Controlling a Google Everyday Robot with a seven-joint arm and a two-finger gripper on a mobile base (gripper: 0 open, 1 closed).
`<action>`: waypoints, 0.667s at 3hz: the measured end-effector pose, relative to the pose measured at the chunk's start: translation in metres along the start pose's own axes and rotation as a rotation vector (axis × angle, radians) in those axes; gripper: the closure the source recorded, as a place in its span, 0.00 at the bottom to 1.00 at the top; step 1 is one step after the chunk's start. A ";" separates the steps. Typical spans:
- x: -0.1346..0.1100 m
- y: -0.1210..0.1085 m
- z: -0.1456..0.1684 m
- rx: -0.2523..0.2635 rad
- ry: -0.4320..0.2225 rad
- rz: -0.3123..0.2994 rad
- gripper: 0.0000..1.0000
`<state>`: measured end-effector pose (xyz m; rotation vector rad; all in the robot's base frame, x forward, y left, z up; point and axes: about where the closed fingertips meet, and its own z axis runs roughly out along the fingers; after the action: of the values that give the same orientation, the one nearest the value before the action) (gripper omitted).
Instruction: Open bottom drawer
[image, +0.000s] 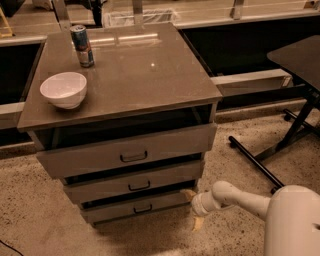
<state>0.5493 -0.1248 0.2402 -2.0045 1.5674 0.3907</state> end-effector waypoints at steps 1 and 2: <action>0.006 -0.016 0.021 0.012 0.006 -0.013 0.00; 0.019 -0.035 0.045 0.011 0.015 0.026 0.00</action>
Offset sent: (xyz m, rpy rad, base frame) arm 0.0686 0.0201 -0.0468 -0.0272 0.0012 -0.0526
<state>0.5930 -0.1075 0.2023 -1.9853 1.6030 0.3770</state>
